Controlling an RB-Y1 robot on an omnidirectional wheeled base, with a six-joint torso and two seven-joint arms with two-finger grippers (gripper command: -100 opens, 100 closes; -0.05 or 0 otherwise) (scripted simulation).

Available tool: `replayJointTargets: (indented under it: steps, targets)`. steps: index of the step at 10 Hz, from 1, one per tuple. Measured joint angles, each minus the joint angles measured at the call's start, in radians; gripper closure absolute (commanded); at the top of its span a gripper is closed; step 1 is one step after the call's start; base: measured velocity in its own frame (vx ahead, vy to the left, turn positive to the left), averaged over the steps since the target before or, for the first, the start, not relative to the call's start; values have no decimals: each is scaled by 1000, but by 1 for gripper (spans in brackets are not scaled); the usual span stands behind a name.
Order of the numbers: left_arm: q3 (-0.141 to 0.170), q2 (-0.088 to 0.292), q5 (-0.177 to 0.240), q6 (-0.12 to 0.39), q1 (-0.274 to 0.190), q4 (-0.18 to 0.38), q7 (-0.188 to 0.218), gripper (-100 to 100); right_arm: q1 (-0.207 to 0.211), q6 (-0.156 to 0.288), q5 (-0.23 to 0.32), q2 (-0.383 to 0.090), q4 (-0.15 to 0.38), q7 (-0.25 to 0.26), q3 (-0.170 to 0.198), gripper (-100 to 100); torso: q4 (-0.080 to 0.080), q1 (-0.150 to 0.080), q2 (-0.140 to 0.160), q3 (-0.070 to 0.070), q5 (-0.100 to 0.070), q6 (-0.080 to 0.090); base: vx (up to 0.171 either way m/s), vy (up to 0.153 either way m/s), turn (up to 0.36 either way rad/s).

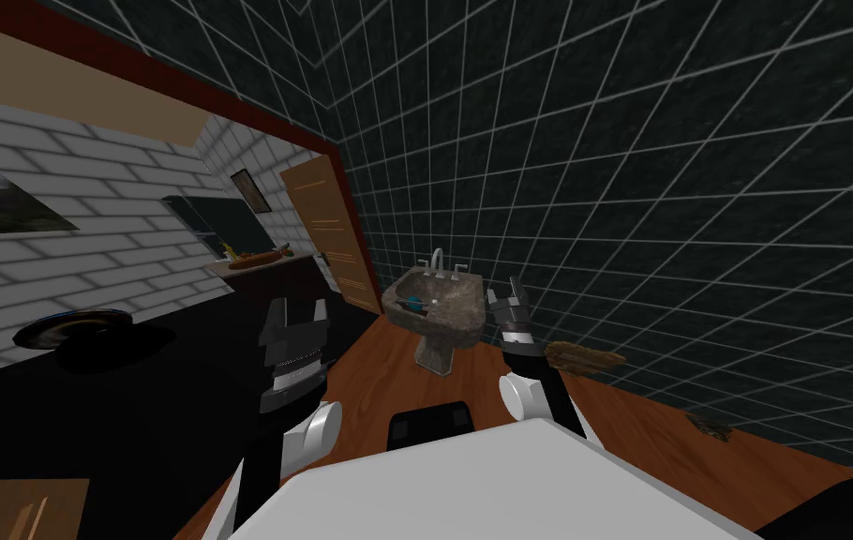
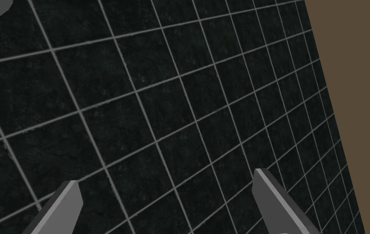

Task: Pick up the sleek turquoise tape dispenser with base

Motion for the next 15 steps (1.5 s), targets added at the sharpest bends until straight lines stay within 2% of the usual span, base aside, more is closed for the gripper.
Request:
replayJointTargets:
  steps: [2, 5, 10, 15]
  targets:
    - [-2, 38, -3, 23, -13, -11, 0, -100, 0, 0, 0, 0, 0, 0, 0, 0, 0, 5, 0, 0, 1, 0, 6, 98, -78]
    - [0, 112, -5, 92, -44, -37, 10, -100, 0, 0, 0, 0, 0, 0, 0, 0, 0, 10, -1, -1, 2, 0, 16, 128, -79]
    - [-6, 167, -12, 223, -111, -74, 20, -100, 0, 0, 0, 0, 0, 0, 0, 0, 0, 7, -1, -1, 2, 0, 4, 105, -83]
    - [-11, 195, -13, 354, -172, -94, 37, -100, 0, 0, 0, 0, 0, 0, 0, 0, 0, 6, -2, -1, 2, 0, 3, 95, -80]
